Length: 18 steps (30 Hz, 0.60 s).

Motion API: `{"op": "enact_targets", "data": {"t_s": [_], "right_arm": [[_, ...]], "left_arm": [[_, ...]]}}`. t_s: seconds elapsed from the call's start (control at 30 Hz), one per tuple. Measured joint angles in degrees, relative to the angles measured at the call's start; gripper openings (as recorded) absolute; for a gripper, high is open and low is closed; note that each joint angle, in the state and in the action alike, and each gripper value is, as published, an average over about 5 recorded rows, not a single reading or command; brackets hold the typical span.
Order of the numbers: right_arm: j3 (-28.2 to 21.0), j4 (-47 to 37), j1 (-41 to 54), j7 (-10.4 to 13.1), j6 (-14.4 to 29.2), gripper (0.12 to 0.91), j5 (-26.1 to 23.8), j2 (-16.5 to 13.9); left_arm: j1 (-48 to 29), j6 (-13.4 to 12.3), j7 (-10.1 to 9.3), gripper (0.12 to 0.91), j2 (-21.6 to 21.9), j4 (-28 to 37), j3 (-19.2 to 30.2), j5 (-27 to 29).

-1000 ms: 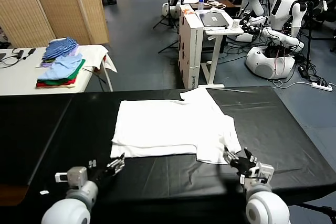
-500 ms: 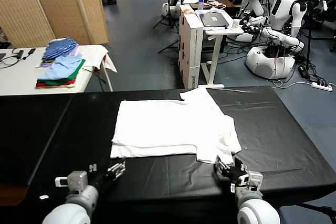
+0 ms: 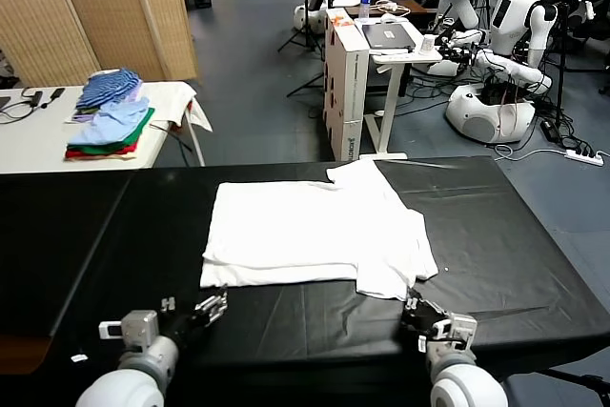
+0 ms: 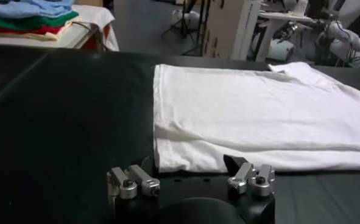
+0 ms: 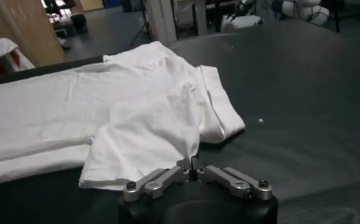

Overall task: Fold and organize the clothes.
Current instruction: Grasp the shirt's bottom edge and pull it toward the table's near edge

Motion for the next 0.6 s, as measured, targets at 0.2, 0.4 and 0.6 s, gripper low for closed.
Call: {"op": "enact_targets", "data": {"t_s": [0.2,0.4,0.6], "right_arm": [[-0.02,-3.5,6.61,0.5,2.16,0.15,6.24,0.11],[-1.23,-9.39,13.5,1.12,2.8,0.15,8.45,1.11],[-2.8,-15.41,18.97,1.94,2.72,0.192,8.21,1.87]], "left_arm": [[0.12,0.0,0.0,0.907,-0.17,0.09,0.01,0.0],[0.41,0.0,0.01,0.907,-0.42,0.33,0.08,0.05],[0.61,0.0,0.12,0.907,-0.4,0.53,-0.22,0.08]]}}
